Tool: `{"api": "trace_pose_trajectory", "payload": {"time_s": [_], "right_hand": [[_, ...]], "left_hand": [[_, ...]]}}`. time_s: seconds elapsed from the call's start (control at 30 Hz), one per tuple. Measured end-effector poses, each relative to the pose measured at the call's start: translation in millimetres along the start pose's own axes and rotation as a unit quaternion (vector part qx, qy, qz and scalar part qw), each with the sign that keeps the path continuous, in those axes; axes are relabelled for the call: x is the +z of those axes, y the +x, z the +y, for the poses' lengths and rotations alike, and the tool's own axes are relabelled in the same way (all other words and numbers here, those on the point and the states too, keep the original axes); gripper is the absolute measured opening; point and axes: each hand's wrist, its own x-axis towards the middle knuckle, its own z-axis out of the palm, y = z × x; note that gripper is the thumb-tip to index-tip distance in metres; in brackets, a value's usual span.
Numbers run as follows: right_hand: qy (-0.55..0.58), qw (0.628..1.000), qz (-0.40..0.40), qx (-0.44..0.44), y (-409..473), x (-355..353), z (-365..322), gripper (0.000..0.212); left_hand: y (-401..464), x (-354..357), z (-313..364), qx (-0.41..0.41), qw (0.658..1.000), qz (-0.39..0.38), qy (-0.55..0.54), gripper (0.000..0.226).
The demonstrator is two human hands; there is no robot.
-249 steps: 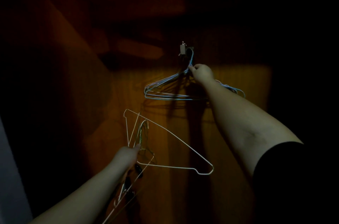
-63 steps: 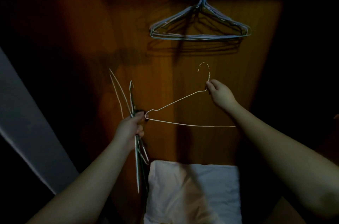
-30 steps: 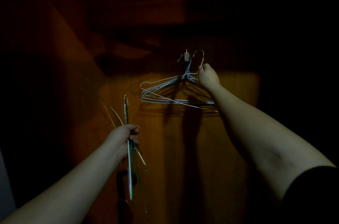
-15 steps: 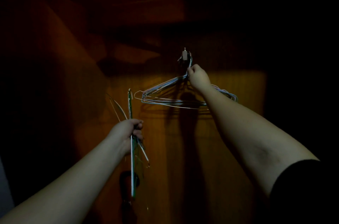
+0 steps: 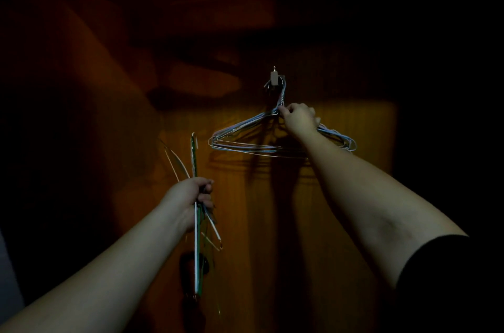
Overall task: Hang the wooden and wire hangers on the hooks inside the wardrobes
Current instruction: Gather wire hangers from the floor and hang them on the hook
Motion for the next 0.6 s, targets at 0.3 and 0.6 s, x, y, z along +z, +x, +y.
{"api": "trace_pose_trajectory", "payload": {"time_s": [0.3,0.6], "right_hand": [[-0.004,0.998,0.001,0.056,2,-6,0,0.053],[0.007,0.994,-0.058,0.093,13,-11,3,0.060]], "left_hand": [[-1,-2,-3,-0.001,1.000,0.013,0.019,0.018],[-5,-1,-8,-0.010,1.000,0.006,0.014,0.019]]}}
